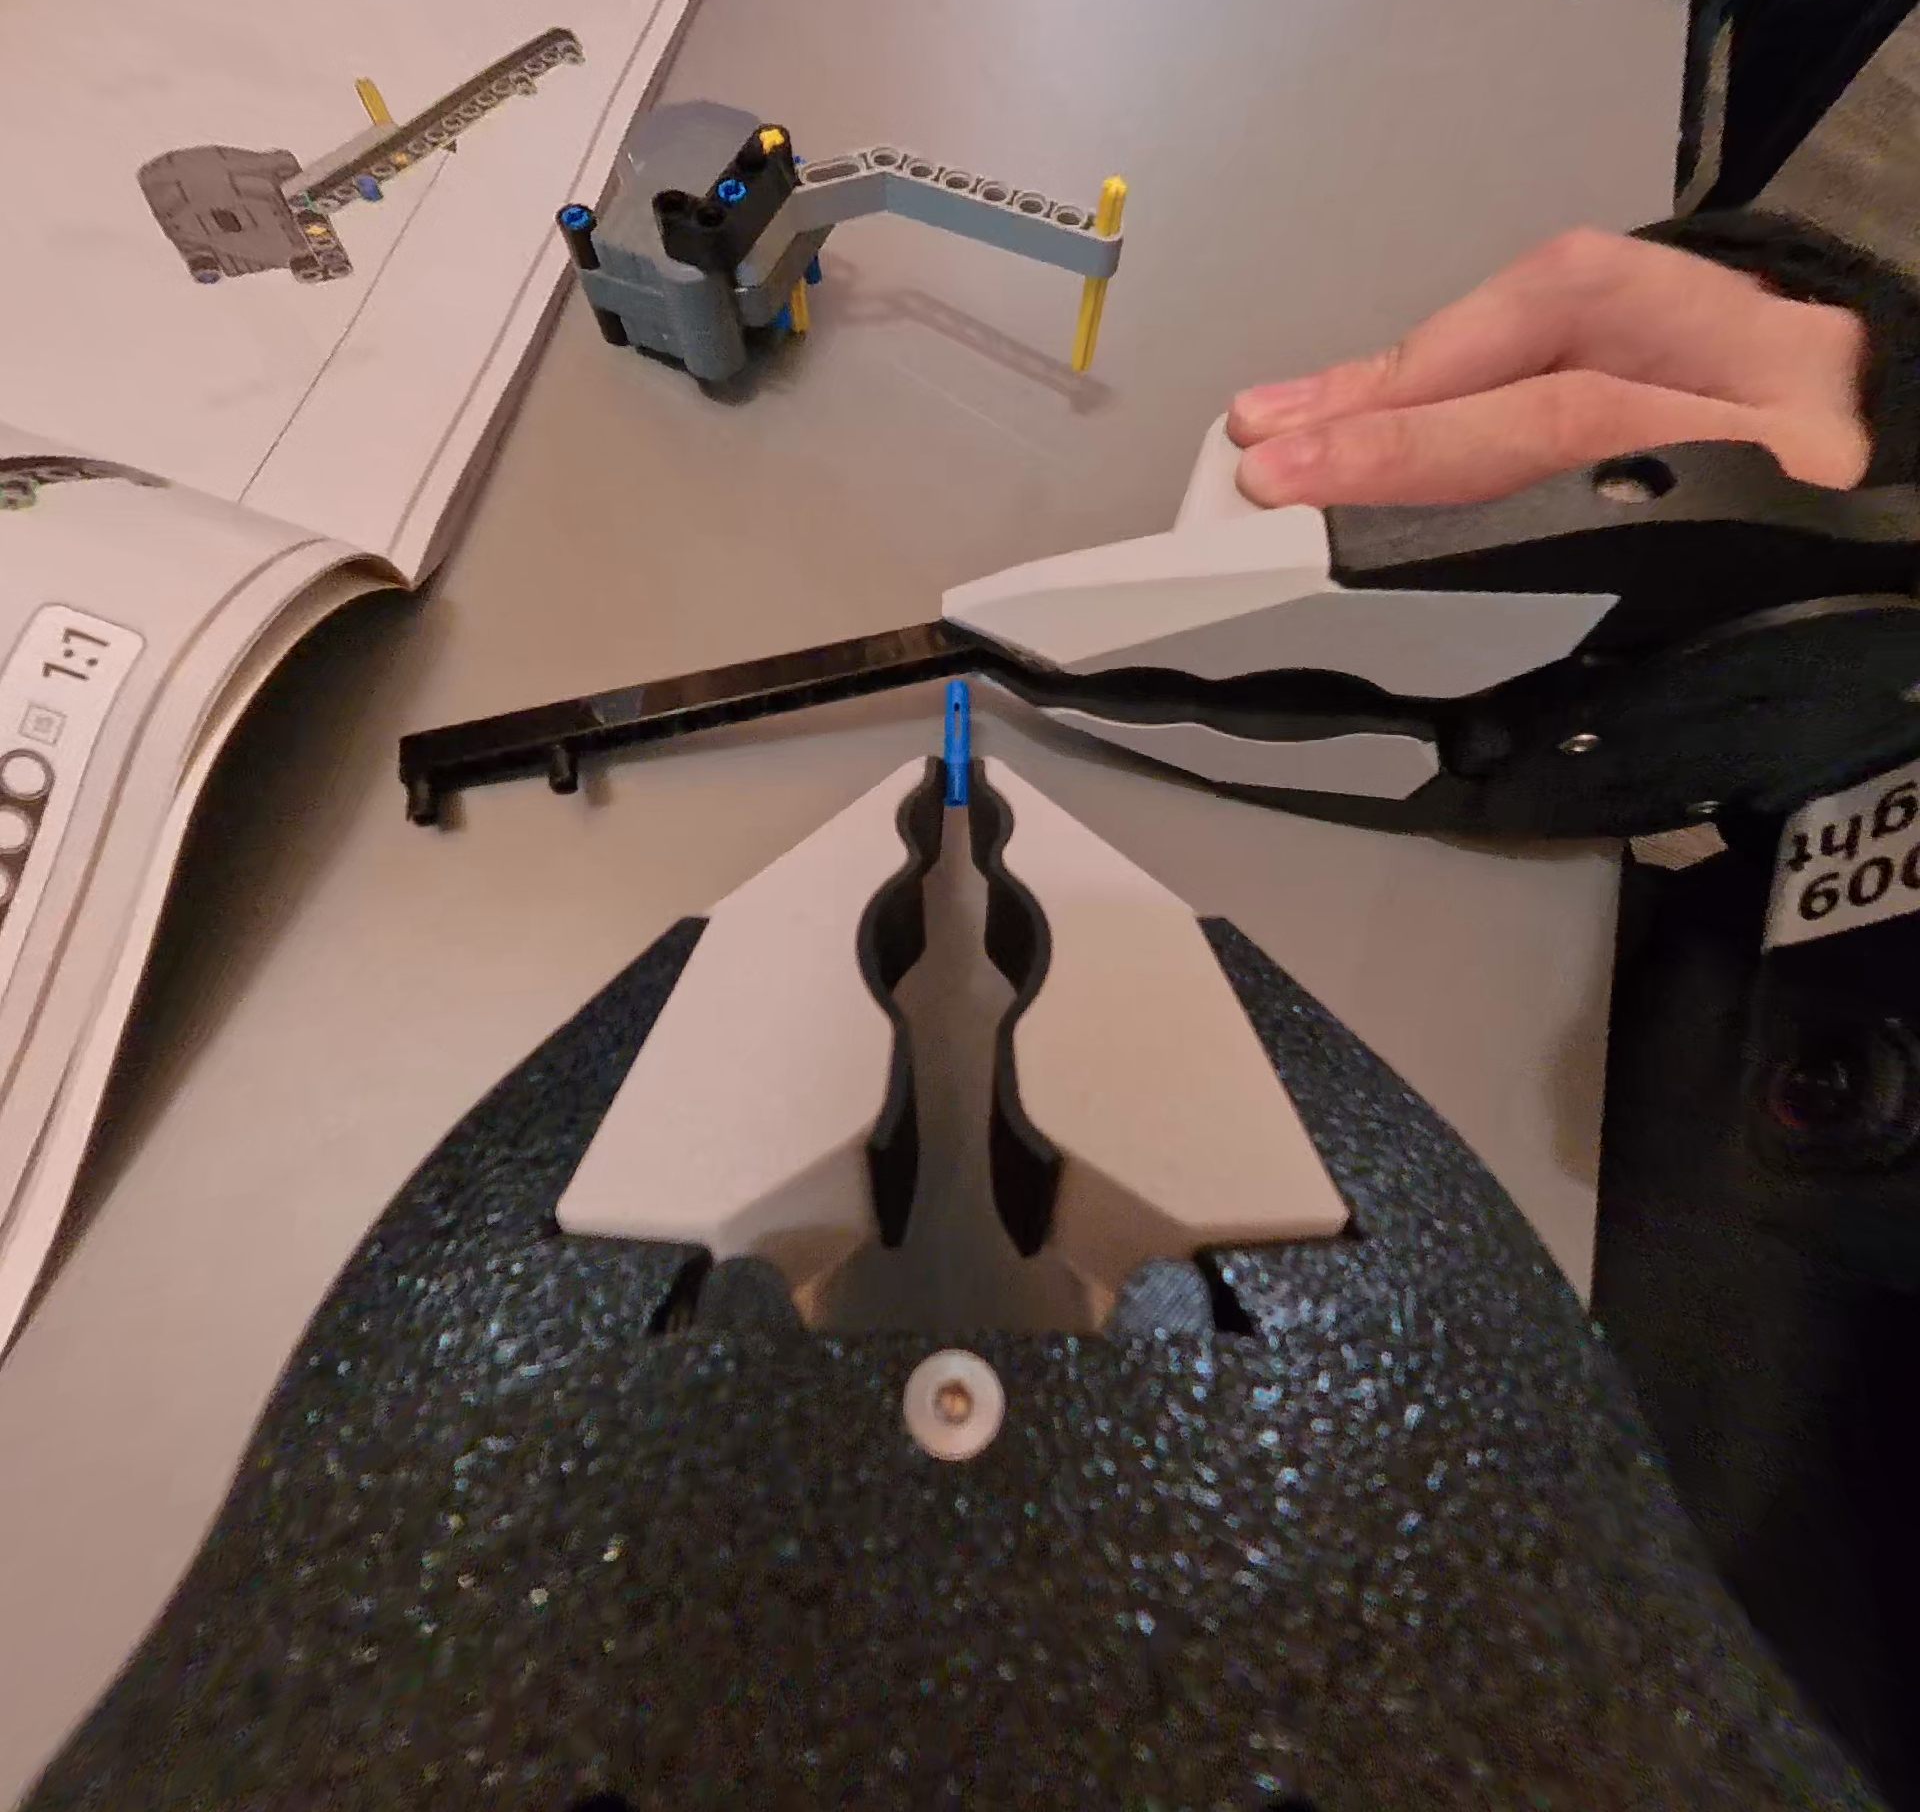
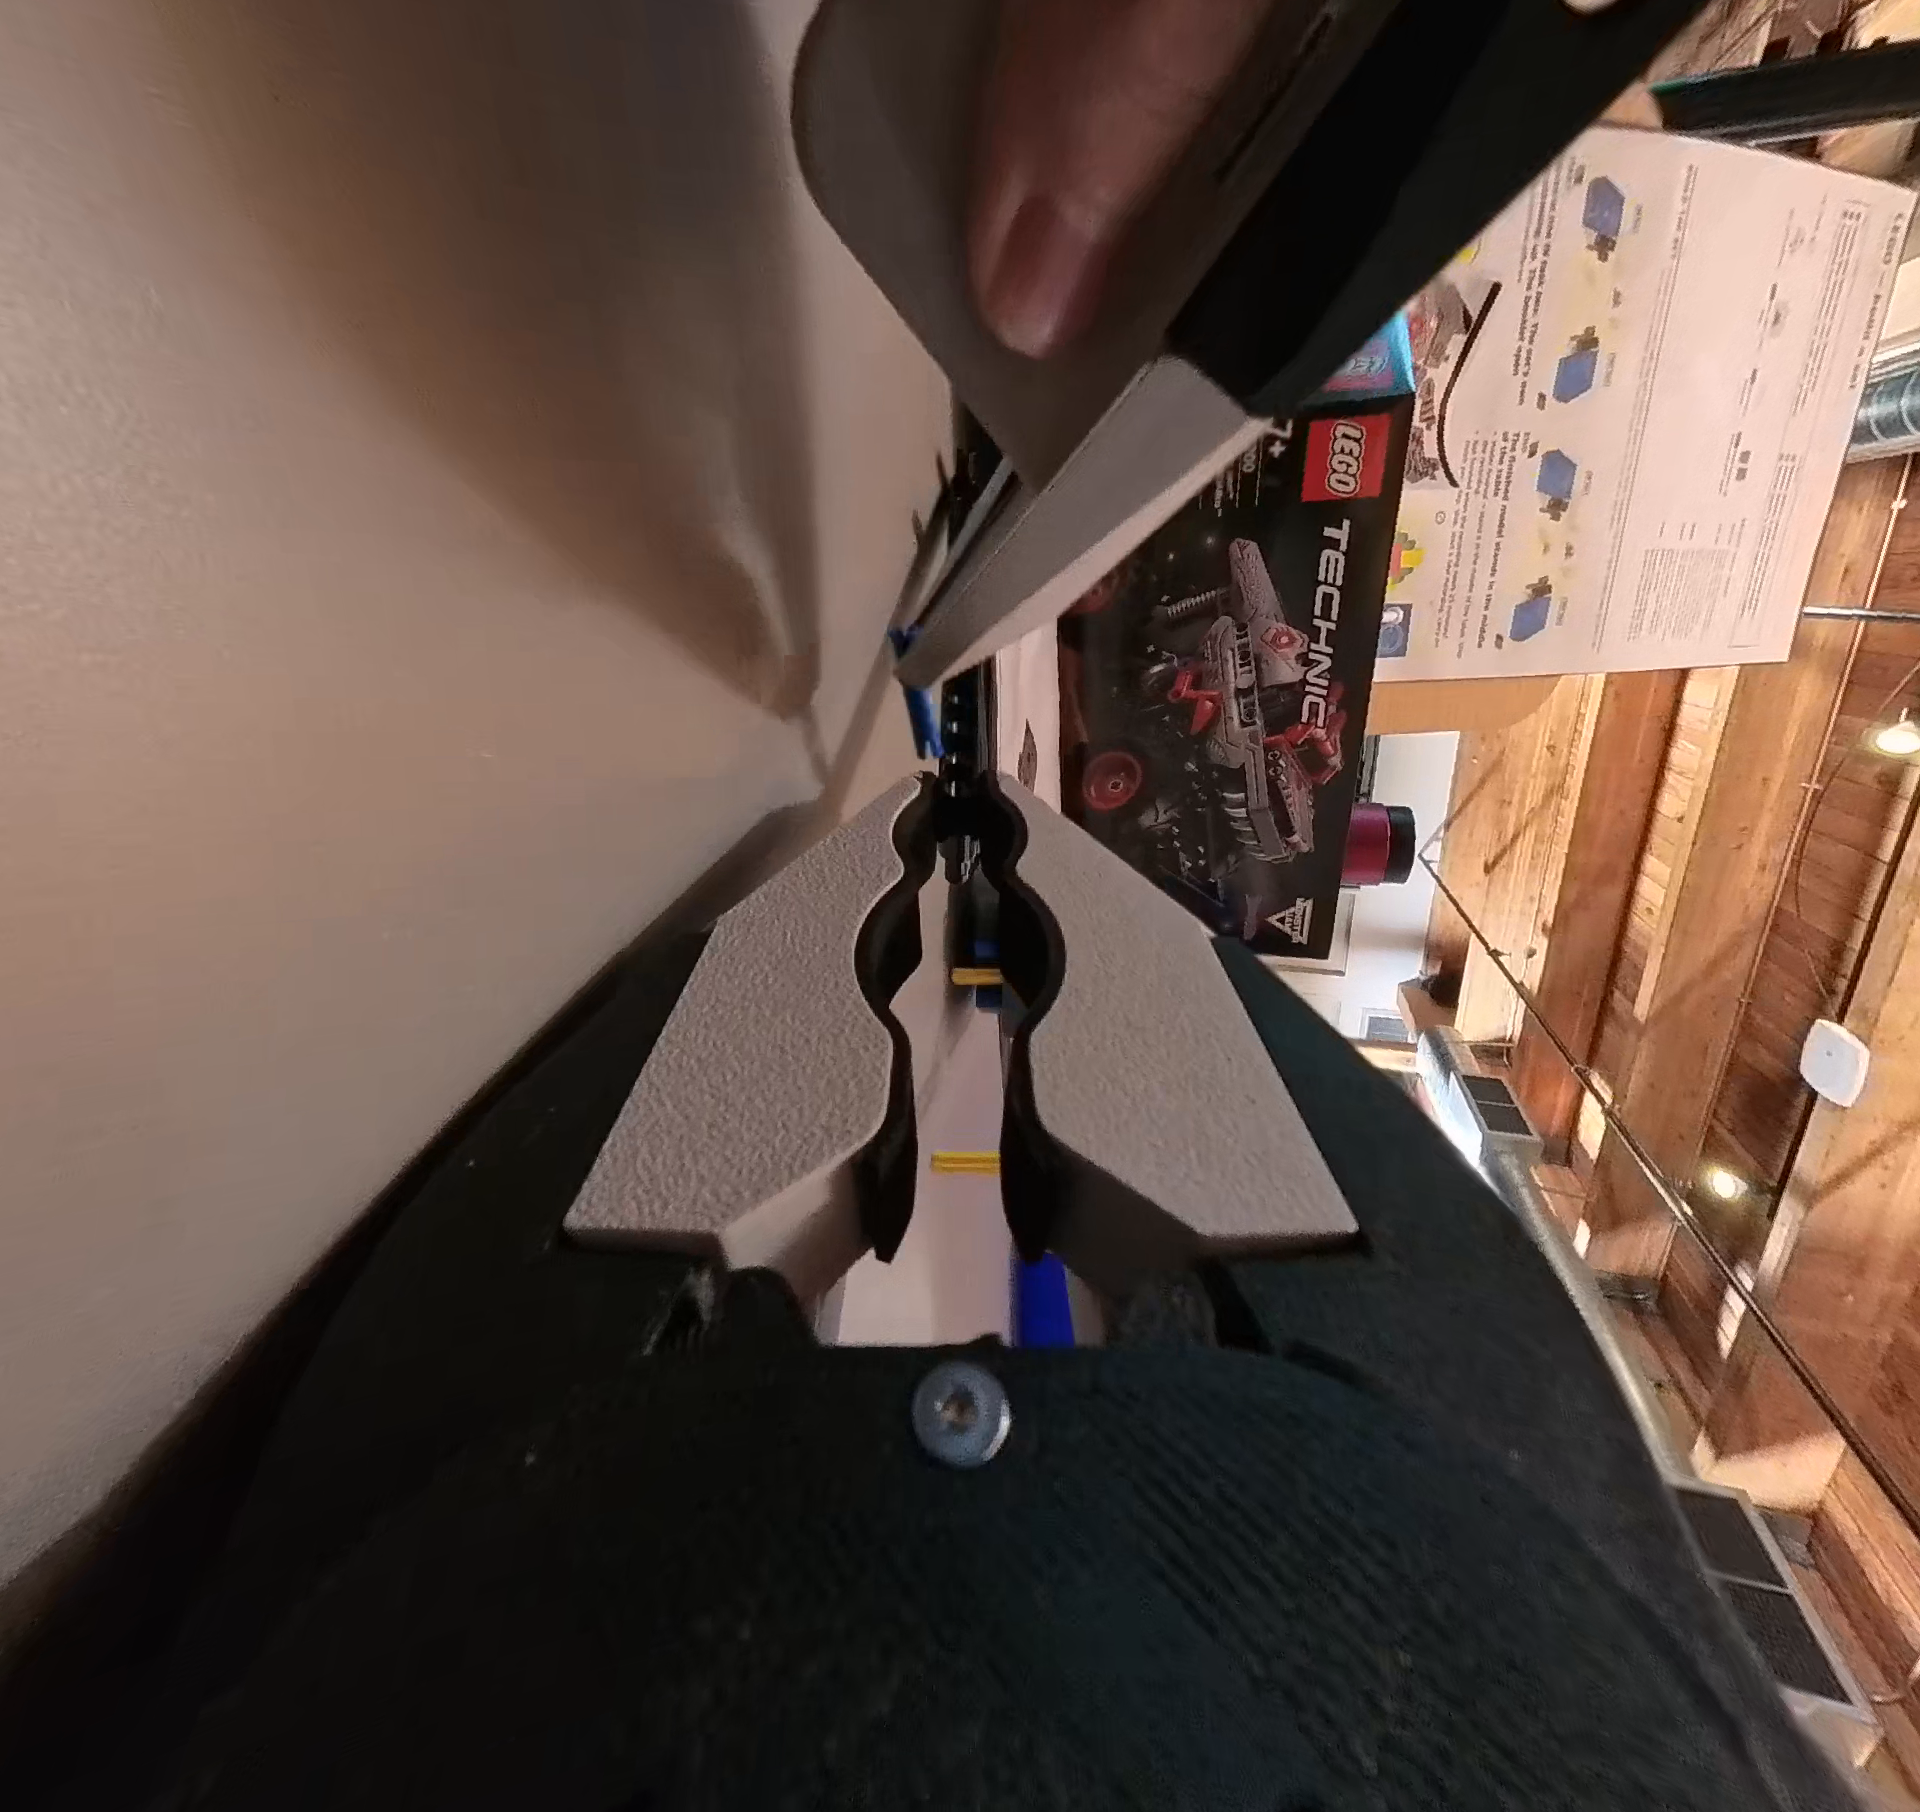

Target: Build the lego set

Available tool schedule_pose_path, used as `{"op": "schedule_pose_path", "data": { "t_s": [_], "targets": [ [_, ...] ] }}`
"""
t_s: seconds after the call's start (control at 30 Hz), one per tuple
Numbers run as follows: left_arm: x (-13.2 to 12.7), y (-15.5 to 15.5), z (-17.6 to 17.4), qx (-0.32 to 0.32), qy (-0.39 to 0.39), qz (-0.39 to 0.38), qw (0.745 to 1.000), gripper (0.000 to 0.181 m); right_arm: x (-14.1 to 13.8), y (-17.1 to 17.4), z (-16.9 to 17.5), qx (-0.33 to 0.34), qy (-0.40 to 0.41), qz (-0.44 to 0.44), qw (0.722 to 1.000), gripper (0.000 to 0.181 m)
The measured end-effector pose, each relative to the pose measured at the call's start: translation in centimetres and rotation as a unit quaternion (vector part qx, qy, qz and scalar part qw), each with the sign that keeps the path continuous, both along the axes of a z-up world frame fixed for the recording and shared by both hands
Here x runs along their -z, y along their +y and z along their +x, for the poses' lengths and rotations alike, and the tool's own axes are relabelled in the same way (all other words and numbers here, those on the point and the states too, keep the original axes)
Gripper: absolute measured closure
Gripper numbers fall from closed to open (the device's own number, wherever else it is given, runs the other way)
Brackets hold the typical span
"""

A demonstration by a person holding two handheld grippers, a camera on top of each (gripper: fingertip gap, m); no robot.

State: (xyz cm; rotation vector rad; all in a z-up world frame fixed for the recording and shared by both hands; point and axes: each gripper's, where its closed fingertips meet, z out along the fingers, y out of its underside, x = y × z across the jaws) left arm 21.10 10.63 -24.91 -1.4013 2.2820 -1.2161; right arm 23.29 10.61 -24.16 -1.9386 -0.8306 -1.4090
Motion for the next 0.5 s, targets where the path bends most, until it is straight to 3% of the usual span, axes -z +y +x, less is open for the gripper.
{"op": "schedule_pose_path", "data": {
  "t_s": [0.5],
  "targets": [
    [-0.21, -0.2, 0.07, -0.014, 0.011, -0.051, 0.999, 0.179, 0.0, -0.02, 0.0, 0.003, -0.034, -0.015, 0.999, 0.176]
  ]
}}
